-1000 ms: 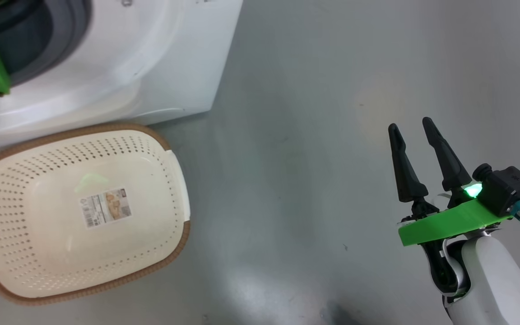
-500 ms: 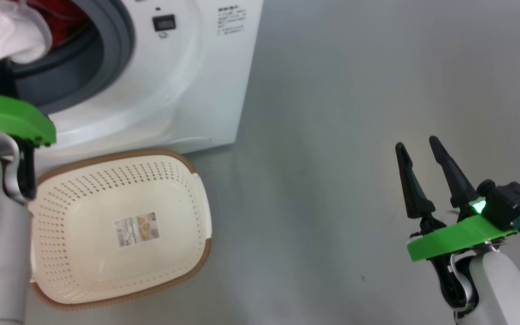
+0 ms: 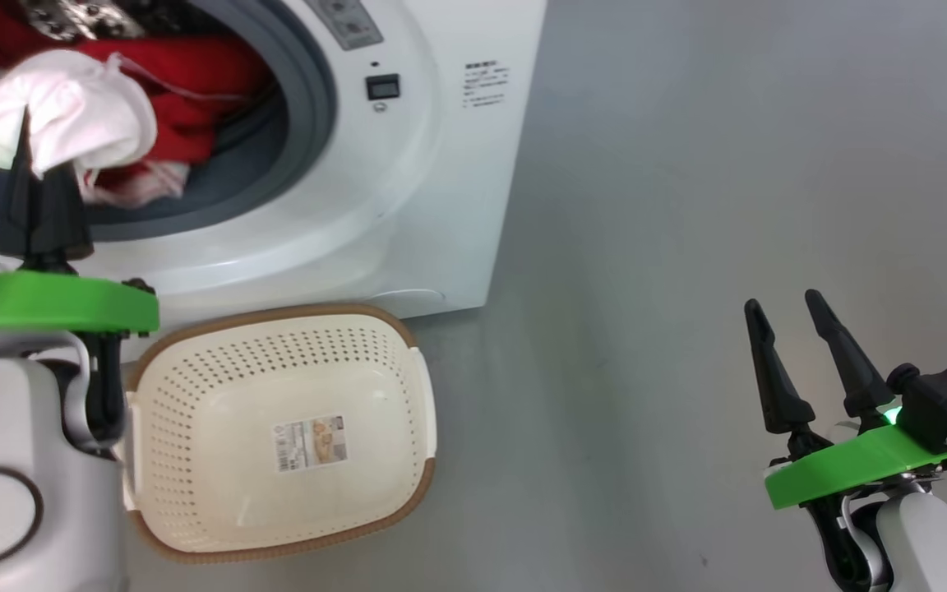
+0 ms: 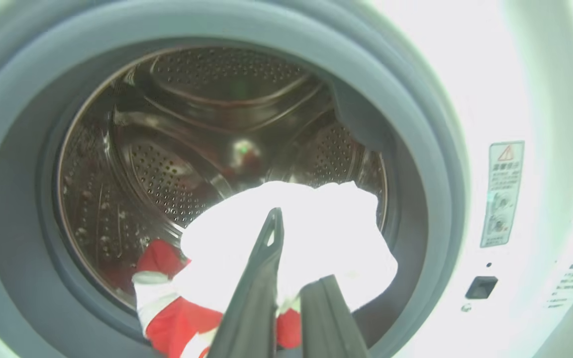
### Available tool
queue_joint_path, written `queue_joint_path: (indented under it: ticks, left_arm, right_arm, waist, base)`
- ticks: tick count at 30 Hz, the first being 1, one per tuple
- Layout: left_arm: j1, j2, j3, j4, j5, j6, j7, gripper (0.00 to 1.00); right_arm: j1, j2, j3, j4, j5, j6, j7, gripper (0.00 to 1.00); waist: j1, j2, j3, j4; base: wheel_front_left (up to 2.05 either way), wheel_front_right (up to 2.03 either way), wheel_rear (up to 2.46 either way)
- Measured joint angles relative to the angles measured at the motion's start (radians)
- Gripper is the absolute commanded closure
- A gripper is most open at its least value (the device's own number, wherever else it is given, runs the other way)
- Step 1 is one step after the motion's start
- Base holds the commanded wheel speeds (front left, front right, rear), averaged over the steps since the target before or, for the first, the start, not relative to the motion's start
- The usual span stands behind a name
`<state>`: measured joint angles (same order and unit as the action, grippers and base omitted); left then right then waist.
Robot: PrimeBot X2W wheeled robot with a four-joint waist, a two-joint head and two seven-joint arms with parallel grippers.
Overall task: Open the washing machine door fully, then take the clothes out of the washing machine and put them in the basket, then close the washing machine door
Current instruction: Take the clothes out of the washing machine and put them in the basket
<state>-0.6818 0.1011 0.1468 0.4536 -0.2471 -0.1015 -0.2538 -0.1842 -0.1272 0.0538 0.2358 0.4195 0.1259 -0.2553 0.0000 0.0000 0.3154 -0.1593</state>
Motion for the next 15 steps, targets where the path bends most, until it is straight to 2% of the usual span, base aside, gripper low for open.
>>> queue_joint_path:
  ticks: [8,15]
  left_arm:
    - [0.11,-0.052,0.013,-0.253,0.01,-0.017,0.0,1.0]
    - [0.155,-0.062,0.003,-0.405,0.01,-0.022,-0.003,1.0]
  right_arm:
    - [0.01,-0.004,-0.009,-0.005,0.0,0.0,0.0,0.0]
    - [0.021,-0.004,-0.013,-0.007,0.0,0.0,0.0,0.0]
  waist:
    - [0.0,0.0,-0.028,0.041]
    - [-0.0001,0.0,-0.025,0.054]
  base:
    - [0.0,0.0,0.0]
    - [0.0,0.0,0.0]
